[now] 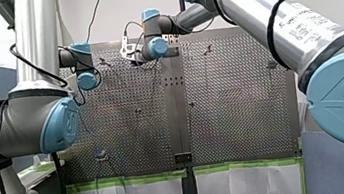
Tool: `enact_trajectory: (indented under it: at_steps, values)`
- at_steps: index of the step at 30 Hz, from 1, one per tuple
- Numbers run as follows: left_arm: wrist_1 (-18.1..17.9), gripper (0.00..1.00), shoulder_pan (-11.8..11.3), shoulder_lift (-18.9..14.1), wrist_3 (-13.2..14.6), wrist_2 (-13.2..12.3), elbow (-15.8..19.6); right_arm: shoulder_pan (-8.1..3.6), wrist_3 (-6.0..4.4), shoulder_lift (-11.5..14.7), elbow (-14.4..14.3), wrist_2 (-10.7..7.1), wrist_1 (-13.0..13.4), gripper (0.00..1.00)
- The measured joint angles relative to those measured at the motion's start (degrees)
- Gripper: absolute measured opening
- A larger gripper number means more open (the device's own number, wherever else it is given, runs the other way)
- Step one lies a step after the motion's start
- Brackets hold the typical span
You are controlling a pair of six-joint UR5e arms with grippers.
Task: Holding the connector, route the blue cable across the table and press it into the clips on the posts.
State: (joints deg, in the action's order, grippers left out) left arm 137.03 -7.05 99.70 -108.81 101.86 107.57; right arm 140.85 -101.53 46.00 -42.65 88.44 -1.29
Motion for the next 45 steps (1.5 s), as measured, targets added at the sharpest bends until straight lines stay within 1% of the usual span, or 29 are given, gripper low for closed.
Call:
enact_trajectory:
  at_steps: [1,5,8,11,15,24,26,29,38,41,45]
  values:
    - [0.5,1.00,0.0,-0.1,0.2,0.5,0.0,0.00,0.00,0.0,0.0,0.00,0.0,0.00]
    - [2.3,1.00,0.0,-0.4,1.4,2.3,0.0,-0.02,0.03,0.2,0.0,0.00,0.0,0.00]
    - [3.6,1.00,0.1,-1.0,1.3,3.6,0.1,-0.07,0.08,0.5,0.0,0.02,0.0,0.00]
    - [4.9,1.00,0.2,-2.0,0.5,3.9,0.7,-0.06,0.09,1.0,0.1,0.09,-0.1,0.00]
    - [6.6,1.00,0.2,-3.4,-0.3,3.7,1.3,-0.11,-0.01,1.6,0.1,0.22,-0.2,0.00]
    - [10.9,1.00,0.7,-7.4,-4.0,0.0,5.1,-0.17,-0.06,1.9,0.1,1.10,-0.8,0.00]
    - [12.0,1.00,0.9,-8.5,-4.6,-1.1,6.1,-0.11,0.00,1.9,0.1,1.62,-1.2,0.00]
    - [13.5,1.00,1.2,-10.0,-4.0,-2.6,7.6,-0.02,0.06,1.9,0.1,2.60,-1.7,0.00]
    - [18.2,1.00,2.8,-14.7,-2.1,-7.3,12.2,-0.12,0.03,1.8,0.1,4.38,-2.1,0.00]
    - [19.8,1.00,3.2,-16.3,-1.9,-8.8,12.8,-0.15,-0.04,1.8,0.0,4.69,-2.1,0.00]
    - [21.3,1.00,3.7,-18.1,-1.3,-10.2,12.5,-0.30,-0.14,1.8,0.1,4.80,-2.1,0.00]
